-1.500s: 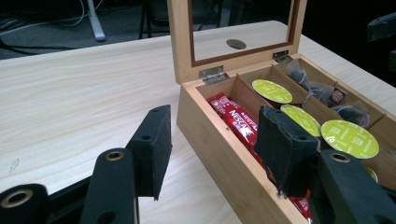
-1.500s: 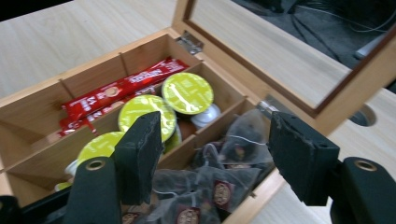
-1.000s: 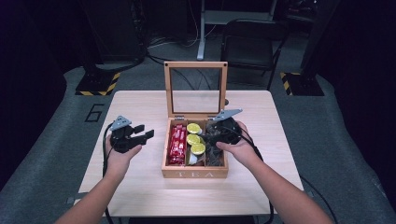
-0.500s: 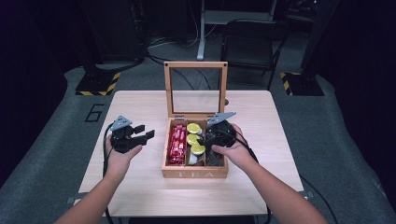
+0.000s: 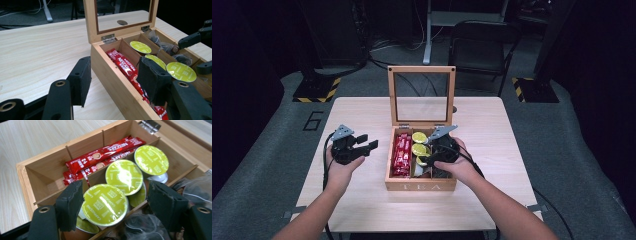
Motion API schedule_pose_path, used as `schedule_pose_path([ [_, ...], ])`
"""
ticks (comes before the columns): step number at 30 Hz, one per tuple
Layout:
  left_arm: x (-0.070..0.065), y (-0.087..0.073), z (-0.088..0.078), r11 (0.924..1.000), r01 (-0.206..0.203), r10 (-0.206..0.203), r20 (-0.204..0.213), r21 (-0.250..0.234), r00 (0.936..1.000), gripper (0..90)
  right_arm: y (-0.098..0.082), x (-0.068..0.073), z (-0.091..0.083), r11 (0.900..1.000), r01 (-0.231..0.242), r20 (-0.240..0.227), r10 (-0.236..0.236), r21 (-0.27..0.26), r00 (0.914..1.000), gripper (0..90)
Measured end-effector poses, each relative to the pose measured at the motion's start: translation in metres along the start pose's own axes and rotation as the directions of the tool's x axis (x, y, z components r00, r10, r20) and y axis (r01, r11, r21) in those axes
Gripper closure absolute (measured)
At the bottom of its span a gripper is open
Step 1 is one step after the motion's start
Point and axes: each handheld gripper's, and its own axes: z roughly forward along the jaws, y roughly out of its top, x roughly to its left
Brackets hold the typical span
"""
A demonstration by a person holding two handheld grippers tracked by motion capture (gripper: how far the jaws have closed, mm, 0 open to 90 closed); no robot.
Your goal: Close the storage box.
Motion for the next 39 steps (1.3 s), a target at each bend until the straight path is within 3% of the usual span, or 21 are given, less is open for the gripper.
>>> schedule_pose_path([
  [11, 0.001, -0.002, 0.000, 0.9999, 0.012, -0.012, -0.006, -0.007, 0.9999, 44.7, -0.001, 0.008, 0.012, 0.999, 0.020, 0.000, -0.020, 0.050, 0.9998, 27.3],
  [15, 0.002, -0.003, -0.001, 0.9999, 0.008, -0.008, -0.005, -0.006, 1.0000, 44.7, -0.003, 0.008, 0.017, 0.999, 0.017, -0.008, -0.016, 0.043, 0.9998, 27.3],
  [20, 0.002, -0.003, -0.001, 0.9999, 0.010, -0.010, -0.006, -0.008, 0.9999, 44.7, -0.005, 0.007, 0.020, 0.997, 0.027, -0.020, -0.026, 0.073, 0.9995, 27.6],
  [21, 0.002, -0.003, -0.002, 0.9999, 0.009, -0.009, -0.004, -0.004, 0.9999, 44.8, -0.006, 0.008, 0.021, 0.998, 0.010, -0.012, -0.009, 0.066, 0.9999, 27.9],
  [23, 0.002, -0.003, -0.001, 0.9999, 0.011, -0.011, -0.006, -0.008, 0.9999, 44.7, -0.006, 0.006, 0.022, 0.997, 0.025, -0.022, -0.023, 0.078, 0.9995, 28.8],
  [27, 0.002, -0.004, -0.001, 0.9999, 0.010, -0.010, -0.006, -0.003, 0.9999, 44.7, -0.006, 0.007, 0.023, 0.997, 0.009, -0.017, -0.007, 0.073, 0.9998, 30.4],
  [31, 0.002, -0.004, 0.000, 1.0000, 0.008, -0.008, -0.005, -0.001, 1.0000, 44.7, -0.006, 0.008, 0.024, 0.997, 0.009, -0.023, -0.007, 0.070, 0.9997, 36.9],
  [34, 0.002, -0.004, -0.001, 1.0000, 0.009, -0.009, -0.003, 0.000, 1.0000, 44.7, -0.006, 0.008, 0.023, 0.996, 0.030, -0.025, -0.028, 0.084, 0.9993, 37.2],
  [39, 0.002, -0.004, 0.000, 1.0000, 0.009, -0.009, -0.004, 0.000, 1.0000, 44.7, -0.004, 0.011, 0.019, 0.998, 0.030, -0.021, -0.029, 0.055, 0.9994, 37.3],
])
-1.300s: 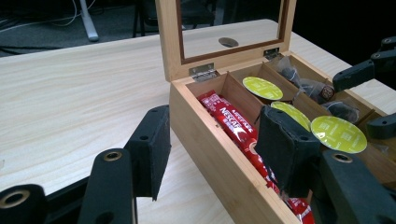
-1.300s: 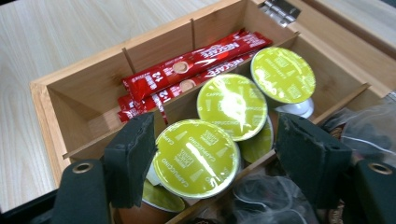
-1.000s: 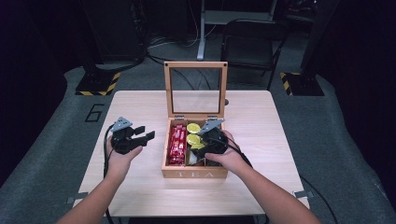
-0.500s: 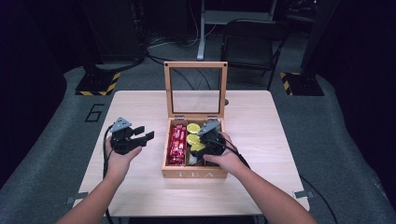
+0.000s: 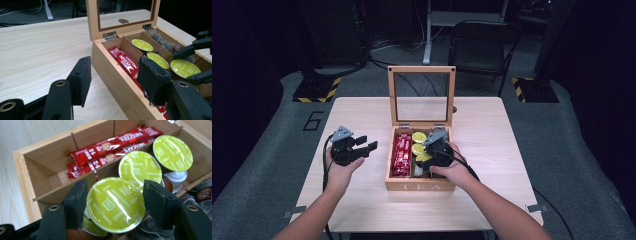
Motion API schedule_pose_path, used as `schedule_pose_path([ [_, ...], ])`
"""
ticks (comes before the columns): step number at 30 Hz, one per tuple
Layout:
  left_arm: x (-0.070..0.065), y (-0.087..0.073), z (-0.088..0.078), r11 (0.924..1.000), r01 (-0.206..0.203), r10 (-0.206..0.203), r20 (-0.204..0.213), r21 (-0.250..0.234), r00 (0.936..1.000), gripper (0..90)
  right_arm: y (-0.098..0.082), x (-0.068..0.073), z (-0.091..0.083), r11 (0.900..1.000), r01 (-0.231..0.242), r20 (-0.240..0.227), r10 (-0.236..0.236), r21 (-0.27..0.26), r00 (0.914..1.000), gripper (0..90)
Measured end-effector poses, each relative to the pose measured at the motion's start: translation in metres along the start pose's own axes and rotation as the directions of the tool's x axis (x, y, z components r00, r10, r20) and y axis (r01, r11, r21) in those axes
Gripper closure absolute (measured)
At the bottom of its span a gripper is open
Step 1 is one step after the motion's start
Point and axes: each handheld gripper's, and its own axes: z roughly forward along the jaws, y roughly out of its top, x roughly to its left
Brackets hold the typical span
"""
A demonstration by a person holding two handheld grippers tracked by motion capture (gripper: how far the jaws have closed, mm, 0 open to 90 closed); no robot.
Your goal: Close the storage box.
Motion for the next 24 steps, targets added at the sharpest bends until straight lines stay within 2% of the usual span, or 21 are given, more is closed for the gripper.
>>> schedule_pose_path([
  [7, -0.001, 0.000, 0.001, 1.0000, -0.003, 0.003, -0.002, -0.003, 1.0000, 44.8, 0.003, 0.004, -0.007, 0.999, 0.009, 0.002, -0.009, -0.041, 1.0000, 37.3],
  [11, -0.001, 0.000, 0.001, 1.0000, -0.003, 0.003, -0.002, -0.002, 1.0000, 44.7, 0.005, 0.002, -0.013, 0.999, 0.022, 0.000, -0.022, -0.044, 0.9998, 37.3],
  [24, -0.004, -0.001, 0.005, 0.9999, -0.006, 0.006, 0.003, 0.010, 1.0000, 44.7, 0.003, -0.010, -0.037, 0.996, -0.008, 0.039, 0.012, -0.093, 0.9991, 37.3],
])
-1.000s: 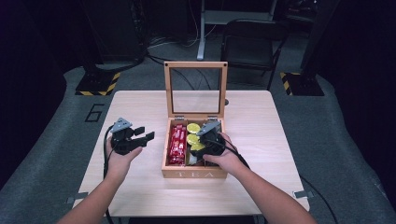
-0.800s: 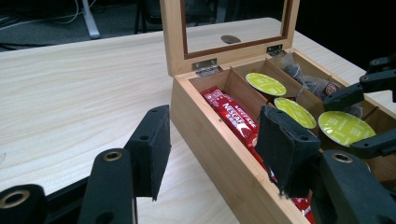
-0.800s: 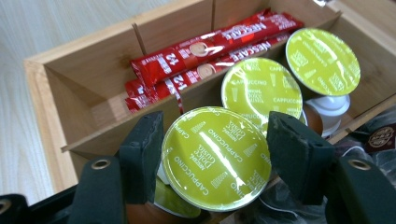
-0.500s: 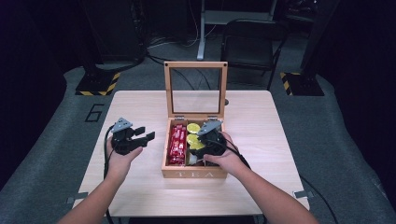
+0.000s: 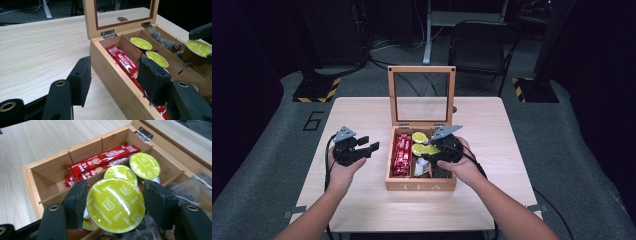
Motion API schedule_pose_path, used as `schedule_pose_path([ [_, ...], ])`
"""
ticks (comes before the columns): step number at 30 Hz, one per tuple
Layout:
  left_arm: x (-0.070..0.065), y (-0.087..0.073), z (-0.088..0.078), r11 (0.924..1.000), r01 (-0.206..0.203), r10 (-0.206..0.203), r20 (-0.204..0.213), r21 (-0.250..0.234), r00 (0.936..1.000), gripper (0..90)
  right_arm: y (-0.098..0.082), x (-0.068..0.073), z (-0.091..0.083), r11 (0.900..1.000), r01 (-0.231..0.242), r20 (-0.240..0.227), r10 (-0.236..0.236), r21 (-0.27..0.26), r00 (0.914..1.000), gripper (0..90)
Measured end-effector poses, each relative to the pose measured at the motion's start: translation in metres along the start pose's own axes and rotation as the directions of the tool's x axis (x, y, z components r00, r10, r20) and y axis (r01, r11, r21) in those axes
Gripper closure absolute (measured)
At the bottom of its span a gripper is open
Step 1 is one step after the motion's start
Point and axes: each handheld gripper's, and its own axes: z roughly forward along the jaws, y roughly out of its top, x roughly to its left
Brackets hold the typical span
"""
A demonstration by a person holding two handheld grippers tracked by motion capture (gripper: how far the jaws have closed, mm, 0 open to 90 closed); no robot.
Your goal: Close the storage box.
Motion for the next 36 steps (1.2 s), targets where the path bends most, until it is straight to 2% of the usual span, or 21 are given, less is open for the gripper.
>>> schedule_pose_path([
  [14, -0.001, 0.000, 0.001, 1.0000, -0.003, 0.003, -0.004, 0.001, 1.0000, 44.7, -0.012, -0.025, -0.025, 0.999, -0.040, 0.074, 0.042, -0.024, 0.9964, 37.4],
  [25, -0.002, 0.000, 0.002, 0.9999, -0.002, 0.002, -0.004, 0.010, 1.0000, 44.7, -0.023, -0.043, -0.040, 0.996, -0.078, 0.133, 0.081, -0.030, 0.9878, 37.4],
  [36, -0.001, 0.000, 0.003, 0.9999, -0.005, 0.005, -0.004, 0.011, 1.0000, 44.7, -0.032, -0.056, -0.049, 0.996, -0.087, 0.181, 0.090, -0.021, 0.9795, 37.4],
])
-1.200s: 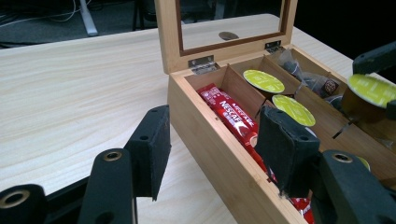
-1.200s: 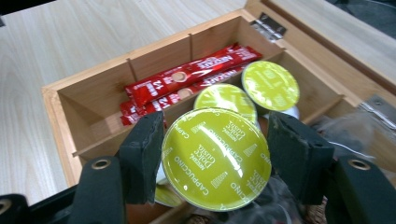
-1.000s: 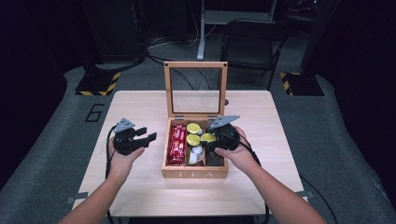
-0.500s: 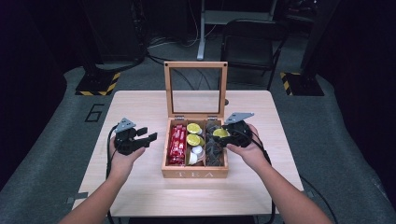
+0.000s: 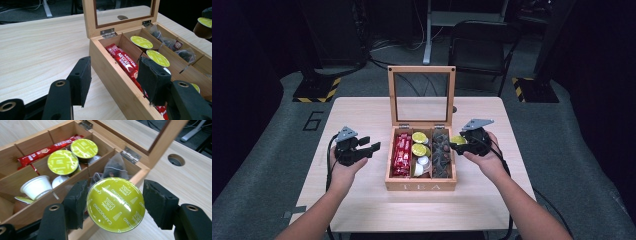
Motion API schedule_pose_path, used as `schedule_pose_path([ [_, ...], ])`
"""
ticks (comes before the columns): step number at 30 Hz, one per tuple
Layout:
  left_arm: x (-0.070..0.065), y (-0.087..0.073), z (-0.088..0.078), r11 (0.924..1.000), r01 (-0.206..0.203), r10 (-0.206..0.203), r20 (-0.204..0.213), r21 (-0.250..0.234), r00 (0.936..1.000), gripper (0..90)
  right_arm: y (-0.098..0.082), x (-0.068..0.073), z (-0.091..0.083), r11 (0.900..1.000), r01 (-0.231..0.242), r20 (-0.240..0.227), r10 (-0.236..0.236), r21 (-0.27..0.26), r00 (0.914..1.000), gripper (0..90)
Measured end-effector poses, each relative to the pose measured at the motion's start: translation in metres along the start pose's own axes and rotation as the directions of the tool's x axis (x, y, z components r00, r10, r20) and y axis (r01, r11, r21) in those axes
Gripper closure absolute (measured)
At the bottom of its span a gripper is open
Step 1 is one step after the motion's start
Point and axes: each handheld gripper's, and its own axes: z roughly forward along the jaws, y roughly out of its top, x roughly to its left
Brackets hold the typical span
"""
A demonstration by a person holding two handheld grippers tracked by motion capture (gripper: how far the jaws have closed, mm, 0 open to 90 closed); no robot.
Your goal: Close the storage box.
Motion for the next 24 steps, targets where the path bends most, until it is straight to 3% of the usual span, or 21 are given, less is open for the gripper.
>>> schedule_pose_path([
  [14, 0.001, -0.001, -0.003, 1.0000, 0.003, -0.003, -0.003, 0.000, 1.0000, 44.7, -0.012, -0.016, -0.009, 1.000, -0.027, 0.059, 0.026, 0.012, 0.9979, 37.4],
  [24, 0.000, -0.001, -0.001, 1.0000, 0.001, -0.001, 0.000, 0.007, 1.0000, 44.7, -0.026, -0.027, -0.011, 0.997, -0.077, 0.093, 0.075, 0.015, 0.9928, 37.4],
])
